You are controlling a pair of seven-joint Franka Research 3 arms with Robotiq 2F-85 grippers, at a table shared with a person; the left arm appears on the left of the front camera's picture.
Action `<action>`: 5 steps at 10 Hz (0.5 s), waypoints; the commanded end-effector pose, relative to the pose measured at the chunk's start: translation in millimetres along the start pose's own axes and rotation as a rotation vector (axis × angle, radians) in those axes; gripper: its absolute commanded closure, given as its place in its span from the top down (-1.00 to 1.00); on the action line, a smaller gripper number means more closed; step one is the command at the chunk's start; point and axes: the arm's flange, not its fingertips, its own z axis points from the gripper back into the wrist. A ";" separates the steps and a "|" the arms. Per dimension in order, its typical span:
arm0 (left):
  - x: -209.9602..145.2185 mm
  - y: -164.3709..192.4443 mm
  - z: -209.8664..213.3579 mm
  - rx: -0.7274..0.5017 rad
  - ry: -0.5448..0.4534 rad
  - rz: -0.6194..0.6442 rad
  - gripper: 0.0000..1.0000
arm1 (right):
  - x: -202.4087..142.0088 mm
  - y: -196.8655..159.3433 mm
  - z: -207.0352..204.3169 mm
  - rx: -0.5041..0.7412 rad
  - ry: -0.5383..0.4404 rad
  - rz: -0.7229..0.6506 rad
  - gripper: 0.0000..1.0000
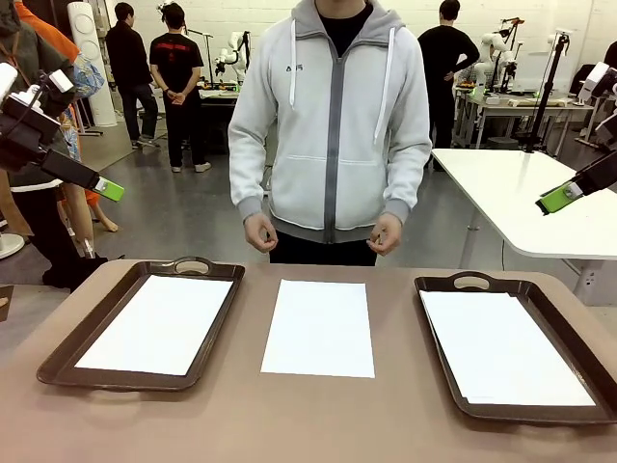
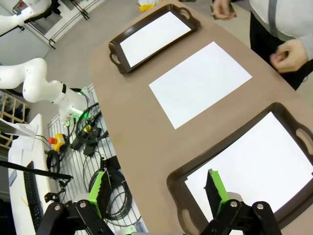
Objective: Sort the A4 documents.
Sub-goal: Receive the A4 Paper.
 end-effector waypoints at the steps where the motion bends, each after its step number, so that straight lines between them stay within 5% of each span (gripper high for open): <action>1: -0.3 -0.2 -1.0 0.008 -0.002 0.000 1.00 | 1.5 0.7 0.0 0.002 -0.007 0.008 1.00; 5: -0.3 -0.2 -1.0 0.008 -0.002 0.000 1.00 | 1.5 0.7 0.0 0.002 -0.007 0.008 1.00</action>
